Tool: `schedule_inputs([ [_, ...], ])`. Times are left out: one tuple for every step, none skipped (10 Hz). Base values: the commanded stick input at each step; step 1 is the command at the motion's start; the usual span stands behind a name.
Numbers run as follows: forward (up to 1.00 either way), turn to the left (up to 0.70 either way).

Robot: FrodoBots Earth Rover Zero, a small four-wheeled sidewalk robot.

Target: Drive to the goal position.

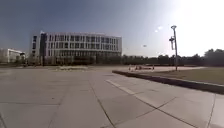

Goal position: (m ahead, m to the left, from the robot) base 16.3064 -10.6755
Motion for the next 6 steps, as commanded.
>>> schedule_inputs([
  [0.06,0.0],
  [0.06,0.0],
  [0.06,0.0],
  [0.06,0.0],
  [0.06,0.0],
  [0.06,0.0],
])
